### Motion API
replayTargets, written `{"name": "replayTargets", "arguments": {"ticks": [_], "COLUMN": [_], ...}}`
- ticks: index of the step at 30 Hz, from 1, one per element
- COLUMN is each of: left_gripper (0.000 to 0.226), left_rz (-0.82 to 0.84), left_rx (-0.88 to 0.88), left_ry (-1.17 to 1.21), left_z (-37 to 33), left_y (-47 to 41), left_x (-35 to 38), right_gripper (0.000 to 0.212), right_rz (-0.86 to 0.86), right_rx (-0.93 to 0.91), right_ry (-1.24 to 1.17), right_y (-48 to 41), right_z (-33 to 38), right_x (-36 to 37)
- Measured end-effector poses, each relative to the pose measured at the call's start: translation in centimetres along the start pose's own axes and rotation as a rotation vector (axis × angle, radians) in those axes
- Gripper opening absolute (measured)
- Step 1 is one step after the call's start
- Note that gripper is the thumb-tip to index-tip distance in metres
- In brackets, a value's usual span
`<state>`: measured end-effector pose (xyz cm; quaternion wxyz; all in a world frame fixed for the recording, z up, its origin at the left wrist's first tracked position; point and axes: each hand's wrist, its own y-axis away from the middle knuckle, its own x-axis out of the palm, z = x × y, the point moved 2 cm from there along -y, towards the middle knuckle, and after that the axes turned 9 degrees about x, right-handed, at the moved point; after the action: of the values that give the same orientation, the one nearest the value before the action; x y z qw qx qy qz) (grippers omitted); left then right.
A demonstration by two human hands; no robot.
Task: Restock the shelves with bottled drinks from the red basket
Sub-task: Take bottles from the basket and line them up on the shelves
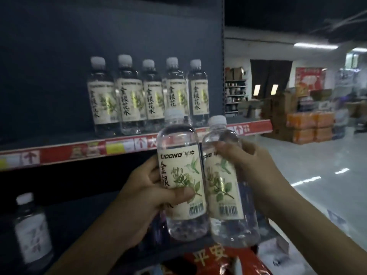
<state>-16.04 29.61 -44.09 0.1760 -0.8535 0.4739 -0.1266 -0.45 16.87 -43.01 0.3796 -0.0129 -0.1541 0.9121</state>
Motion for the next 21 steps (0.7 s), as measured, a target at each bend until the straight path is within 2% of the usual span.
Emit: {"name": "replayTargets", "arguments": {"ticks": [4, 9, 12, 17, 21], "left_gripper": [0.072, 0.066, 0.062, 0.077, 0.076], "left_rz": [-0.082, -0.075, -0.055, -0.065, -0.132], "left_rx": [0.098, 0.187, 0.232, 0.269, 0.297], "left_ry": [-0.073, -0.163, -0.178, -0.165, -0.208], "left_z": [-3.2, -5.0, -4.9, -3.2, -1.3], "left_y": [-4.8, -11.4, -15.6, -21.1, -24.0], "left_x": [-1.4, 0.5, 3.1, 7.3, 9.1], "right_gripper": [0.031, 0.049, 0.032, 0.014, 0.027], "right_rz": [-0.03, -0.063, -0.133, -0.258, -0.288], "right_rx": [-0.159, -0.336, -0.427, -0.475, -0.486], "right_ry": [0.038, 0.066, 0.113, 0.198, 0.201], "right_y": [-5.0, -10.2, -13.0, -17.1, -20.0], "right_z": [3.5, 8.2, 10.3, 11.4, 10.6], "right_x": [2.1, 0.5, -2.6, -7.2, -8.8]}}
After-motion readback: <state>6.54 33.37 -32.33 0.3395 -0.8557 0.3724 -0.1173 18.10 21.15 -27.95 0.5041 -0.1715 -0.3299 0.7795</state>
